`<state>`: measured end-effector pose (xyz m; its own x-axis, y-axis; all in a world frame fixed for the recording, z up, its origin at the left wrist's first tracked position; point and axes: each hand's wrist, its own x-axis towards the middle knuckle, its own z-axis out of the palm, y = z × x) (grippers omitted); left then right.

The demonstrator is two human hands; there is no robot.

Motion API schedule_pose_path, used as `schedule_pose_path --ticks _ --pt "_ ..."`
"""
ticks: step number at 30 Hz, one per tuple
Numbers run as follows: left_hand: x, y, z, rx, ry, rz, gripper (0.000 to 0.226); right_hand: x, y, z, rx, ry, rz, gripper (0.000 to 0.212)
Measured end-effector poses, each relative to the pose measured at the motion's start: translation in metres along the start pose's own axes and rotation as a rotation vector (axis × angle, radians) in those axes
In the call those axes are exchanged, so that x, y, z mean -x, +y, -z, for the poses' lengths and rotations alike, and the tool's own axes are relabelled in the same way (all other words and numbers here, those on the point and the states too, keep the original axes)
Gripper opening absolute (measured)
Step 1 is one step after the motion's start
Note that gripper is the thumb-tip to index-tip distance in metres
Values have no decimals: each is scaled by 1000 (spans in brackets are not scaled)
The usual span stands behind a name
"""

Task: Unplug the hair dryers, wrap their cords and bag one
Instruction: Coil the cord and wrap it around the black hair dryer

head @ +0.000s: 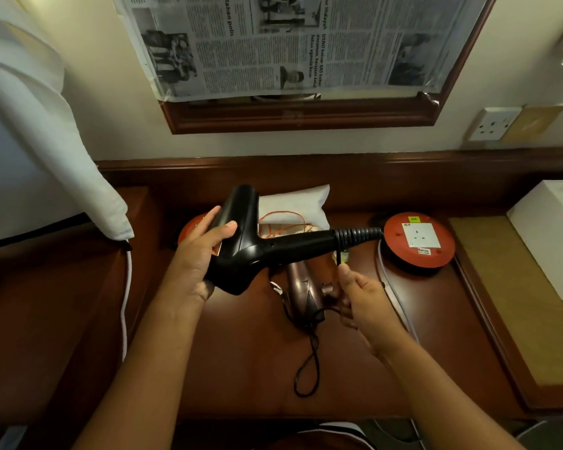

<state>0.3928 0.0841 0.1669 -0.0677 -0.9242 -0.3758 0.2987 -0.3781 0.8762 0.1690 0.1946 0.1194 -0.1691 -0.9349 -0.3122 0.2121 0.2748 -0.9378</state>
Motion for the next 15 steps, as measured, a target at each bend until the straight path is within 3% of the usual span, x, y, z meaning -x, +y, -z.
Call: schedule_pose_path --ticks 2,5,15 --pt "0 2 -7 -33 -19 3 59 -2 2 4 -8 24 9 49" --pt "-2 0 -13 -53 -43 26 71 -7 2 12 -66 -15 4 34" --pt "-9 -11 -14 -75 -114 77 72 -29 -6 30 -13 -75 42 20"
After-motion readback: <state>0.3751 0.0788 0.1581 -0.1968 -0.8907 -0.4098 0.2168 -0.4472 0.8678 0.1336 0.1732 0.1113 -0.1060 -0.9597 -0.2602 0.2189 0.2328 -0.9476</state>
